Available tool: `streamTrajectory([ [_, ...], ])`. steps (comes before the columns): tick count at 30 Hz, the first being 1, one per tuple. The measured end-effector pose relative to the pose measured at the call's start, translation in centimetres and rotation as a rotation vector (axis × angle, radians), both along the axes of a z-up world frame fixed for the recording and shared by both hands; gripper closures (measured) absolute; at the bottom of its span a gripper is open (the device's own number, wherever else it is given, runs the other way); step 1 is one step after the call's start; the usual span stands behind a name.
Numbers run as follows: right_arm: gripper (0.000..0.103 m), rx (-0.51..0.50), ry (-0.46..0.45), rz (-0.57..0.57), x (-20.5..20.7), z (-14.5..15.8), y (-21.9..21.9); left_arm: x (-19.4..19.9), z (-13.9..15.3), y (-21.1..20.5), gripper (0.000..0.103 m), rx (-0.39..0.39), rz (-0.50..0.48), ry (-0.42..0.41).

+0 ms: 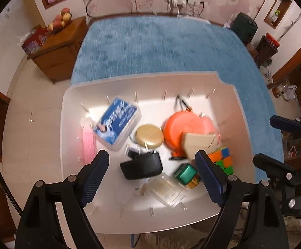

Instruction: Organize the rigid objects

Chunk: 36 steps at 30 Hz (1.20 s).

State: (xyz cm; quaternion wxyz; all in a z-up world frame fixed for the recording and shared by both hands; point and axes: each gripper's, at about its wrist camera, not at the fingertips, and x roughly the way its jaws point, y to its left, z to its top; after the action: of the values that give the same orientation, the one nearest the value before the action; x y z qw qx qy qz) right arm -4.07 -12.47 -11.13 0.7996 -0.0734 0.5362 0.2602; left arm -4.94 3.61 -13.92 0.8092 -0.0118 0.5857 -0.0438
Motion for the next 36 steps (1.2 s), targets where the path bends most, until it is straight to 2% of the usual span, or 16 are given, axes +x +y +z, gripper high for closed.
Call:
streamTrajectory([
  [3, 0.031, 0.027, -0.006, -0.074, 0.5, 1.3, -1.3, 0.3, 1.9, -0.4, 0.016, 0.035, 0.006, -0.058],
  [9, 0.031, 0.074, -0.005, -0.208, 1.2, 3.8, -3.3, 0.8, 5.8, -0.7, 0.016, 0.002, 0.050, -0.126],
  [15, 0.028, 0.053, -0.047, -0.307, 1.2, 6.6, -4.2, 0.9, 9.2, -1.9, 0.016, 0.006, 0.080, -0.195],
  [24, 0.024, 0.017, -0.115, -0.402, 0.6, 8.9, -5.1, 0.6, 10.7, -2.5, 0.016, 0.017, 0.135, -0.220],
  [36, 0.023, 0.005, -0.142, -0.447, 0.8, 9.5, -5.6, 0.5, 11.4, -3.6, 0.016, 0.056, 0.132, -0.241],
])
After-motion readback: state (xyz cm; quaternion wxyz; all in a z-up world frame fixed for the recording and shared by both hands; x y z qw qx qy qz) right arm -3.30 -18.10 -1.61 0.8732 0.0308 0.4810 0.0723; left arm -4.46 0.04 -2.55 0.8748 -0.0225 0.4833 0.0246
